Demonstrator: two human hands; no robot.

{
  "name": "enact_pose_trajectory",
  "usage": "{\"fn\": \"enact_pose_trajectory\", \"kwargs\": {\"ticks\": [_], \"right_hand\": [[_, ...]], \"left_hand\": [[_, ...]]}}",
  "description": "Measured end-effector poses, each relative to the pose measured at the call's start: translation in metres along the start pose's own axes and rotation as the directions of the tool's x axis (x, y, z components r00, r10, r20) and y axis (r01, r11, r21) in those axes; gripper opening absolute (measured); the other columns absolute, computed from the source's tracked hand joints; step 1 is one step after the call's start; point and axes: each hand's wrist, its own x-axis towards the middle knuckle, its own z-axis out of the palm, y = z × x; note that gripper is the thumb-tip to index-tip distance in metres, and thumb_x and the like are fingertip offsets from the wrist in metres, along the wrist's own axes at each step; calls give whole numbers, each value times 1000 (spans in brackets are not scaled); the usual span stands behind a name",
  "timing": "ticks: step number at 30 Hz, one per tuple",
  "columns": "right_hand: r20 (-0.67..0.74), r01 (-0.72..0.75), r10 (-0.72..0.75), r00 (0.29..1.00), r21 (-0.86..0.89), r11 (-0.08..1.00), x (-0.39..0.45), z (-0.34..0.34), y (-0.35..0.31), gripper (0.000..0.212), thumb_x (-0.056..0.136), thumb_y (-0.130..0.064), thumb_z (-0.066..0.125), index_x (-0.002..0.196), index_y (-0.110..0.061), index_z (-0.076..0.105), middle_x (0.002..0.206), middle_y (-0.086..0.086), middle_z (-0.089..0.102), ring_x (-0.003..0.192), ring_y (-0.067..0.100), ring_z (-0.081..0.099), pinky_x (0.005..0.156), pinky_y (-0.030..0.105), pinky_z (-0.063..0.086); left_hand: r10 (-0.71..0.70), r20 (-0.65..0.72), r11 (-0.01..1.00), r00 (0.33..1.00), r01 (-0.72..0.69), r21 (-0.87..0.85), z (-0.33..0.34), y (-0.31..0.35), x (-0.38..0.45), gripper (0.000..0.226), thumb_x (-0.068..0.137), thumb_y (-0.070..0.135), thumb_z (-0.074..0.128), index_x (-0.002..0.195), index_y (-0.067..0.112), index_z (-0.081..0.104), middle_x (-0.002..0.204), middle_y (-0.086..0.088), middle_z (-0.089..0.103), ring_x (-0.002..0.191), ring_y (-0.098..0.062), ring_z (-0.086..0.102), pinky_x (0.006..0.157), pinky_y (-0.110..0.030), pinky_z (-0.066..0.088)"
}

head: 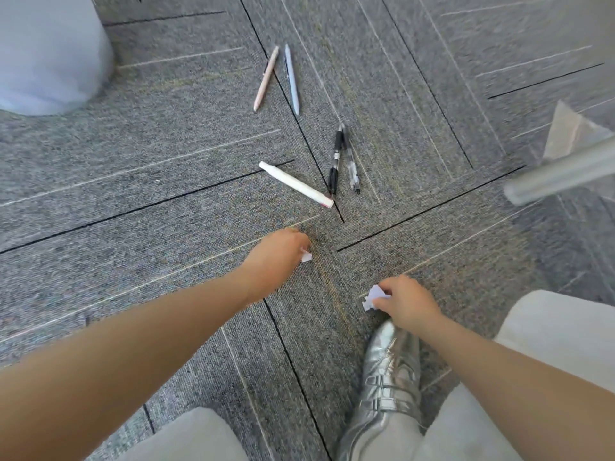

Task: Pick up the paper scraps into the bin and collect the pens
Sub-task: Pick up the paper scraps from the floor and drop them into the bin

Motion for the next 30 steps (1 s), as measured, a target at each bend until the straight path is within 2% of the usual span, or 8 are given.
{"fn": "enact_pose_trajectory", "kwargs": {"ticks": [3,6,9,15,20,24,28,30], "right_hand": [[32,55,-60,998,153,987,13,-25,-20,29,86,-15,57,59,-20,47,55,-1,44,48,14,34,50,27,26],[-20,117,-117,993,342,933,24,-56,-47,3,88,-17,59,88,-20,61,67,2,56,49,13,38,44,24,27],[4,168,-180,984,341,925,32,-82,-68,14,87,-23,60,101,-20,64,72,1,60,55,15,39,47,25,27],[85,262,-319,944,395,880,36,-71,-125,24,85,-23,63,108,-14,65,83,6,63,45,8,35,38,16,27],[122,409,-482,868,376,831,43,-117,-204,32,83,-28,65,112,-15,63,100,1,67,83,19,62,76,29,50],[119,430,-668,734,681,593,30,-219,-297,19,87,-13,60,106,-9,61,80,-2,57,53,2,40,44,10,34],[-59,517,-783,620,781,351,-3,-297,-385,6,84,-12,64,85,-18,63,74,-5,59,56,1,43,45,9,38],[-95,568,-795,599,751,338,-12,-312,-412,6,83,-11,65,84,-17,62,70,-4,56,54,3,43,46,10,39]], "left_hand": [[-173,76,976,982,181,-117,-16,2,9,23,95,17,46,107,5,60,96,-5,62,72,-19,61,69,-34,57],[-254,82,927,964,267,-265,-42,-13,10,26,92,12,50,116,5,57,102,-4,62,63,-13,57,58,-25,55],[-310,89,864,947,319,-389,-67,-32,-3,28,91,9,51,117,3,57,84,-1,60,53,-8,44,41,-11,39],[-433,22,677,901,342,-652,-96,-50,-25,35,90,16,54,122,2,53,84,-1,60,60,-15,45,52,-17,36],[-541,-156,543,826,202,-815,-164,-52,-53,31,89,12,56,117,0,54,92,-3,61,80,-16,58,78,-24,51],[-541,-378,501,752,-73,-862,-261,-31,-86,6,89,0,53,92,-1,58,80,-2,53,70,-8,53,68,-14,50],[-576,-539,561,615,-183,-807,-360,-5,-120,19,90,1,53,72,8,53,68,-1,45,61,-7,48,65,-11,51],[-649,-540,563,536,-139,-815,-391,5,-126,21,89,2,55,70,8,52,71,-3,46,64,-9,47,69,-14,52]]}}
